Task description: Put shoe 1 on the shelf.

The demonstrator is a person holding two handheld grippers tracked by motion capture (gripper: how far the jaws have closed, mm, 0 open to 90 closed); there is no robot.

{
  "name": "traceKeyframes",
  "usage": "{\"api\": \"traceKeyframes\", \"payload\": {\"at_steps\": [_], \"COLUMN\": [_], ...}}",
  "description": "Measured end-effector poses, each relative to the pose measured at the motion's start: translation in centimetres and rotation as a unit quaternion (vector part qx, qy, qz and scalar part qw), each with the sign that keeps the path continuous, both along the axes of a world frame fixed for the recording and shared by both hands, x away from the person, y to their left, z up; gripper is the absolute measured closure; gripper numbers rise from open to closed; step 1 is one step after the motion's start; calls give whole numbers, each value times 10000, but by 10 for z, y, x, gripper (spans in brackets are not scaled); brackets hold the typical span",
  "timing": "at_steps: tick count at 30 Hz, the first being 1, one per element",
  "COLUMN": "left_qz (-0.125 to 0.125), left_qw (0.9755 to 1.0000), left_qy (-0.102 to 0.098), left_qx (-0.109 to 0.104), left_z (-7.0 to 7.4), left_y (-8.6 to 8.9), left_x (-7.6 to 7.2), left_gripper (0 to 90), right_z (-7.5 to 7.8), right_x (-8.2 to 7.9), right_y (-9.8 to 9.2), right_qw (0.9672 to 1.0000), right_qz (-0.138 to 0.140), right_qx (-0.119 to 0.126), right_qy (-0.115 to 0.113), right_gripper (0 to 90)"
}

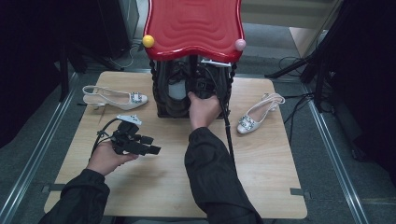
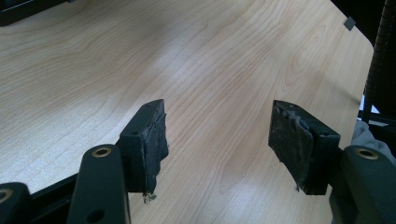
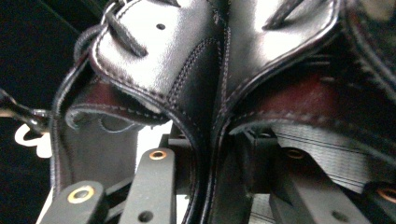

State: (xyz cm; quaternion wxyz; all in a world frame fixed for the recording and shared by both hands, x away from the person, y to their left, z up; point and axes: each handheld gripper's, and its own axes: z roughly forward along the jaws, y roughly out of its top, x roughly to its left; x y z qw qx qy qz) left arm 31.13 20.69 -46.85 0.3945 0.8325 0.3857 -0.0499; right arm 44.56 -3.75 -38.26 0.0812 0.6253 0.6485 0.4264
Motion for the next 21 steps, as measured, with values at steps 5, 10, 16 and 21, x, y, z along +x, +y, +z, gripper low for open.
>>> {"api": "traceKeyframes", "payload": {"at_steps": [5, 10, 16, 21], "left_qz": [4, -5, 11, 11], "left_qw": [10000, 10000, 10000, 10000], "left_qy": [-6, -2, -8, -11], "left_qx": [-17, -18, -12, 22], "left_z": [0, 0, 0, 0], "left_y": [1, 1, 2, 1], "left_x": [0, 0, 0, 0], "left_gripper": [369, 369, 368, 368], "right_z": [0, 0, 0, 4], "right_x": [-1, -2, -4, -10], "right_y": [2, -2, -6, -11], "right_qw": [9999, 9998, 9992, 9983], "right_qz": [46, 179, 334, 476], "right_qx": [-88, -30, 54, 130], "right_qy": [-73, -94, -192, -319], "right_gripper": [695, 661, 645, 642]}}
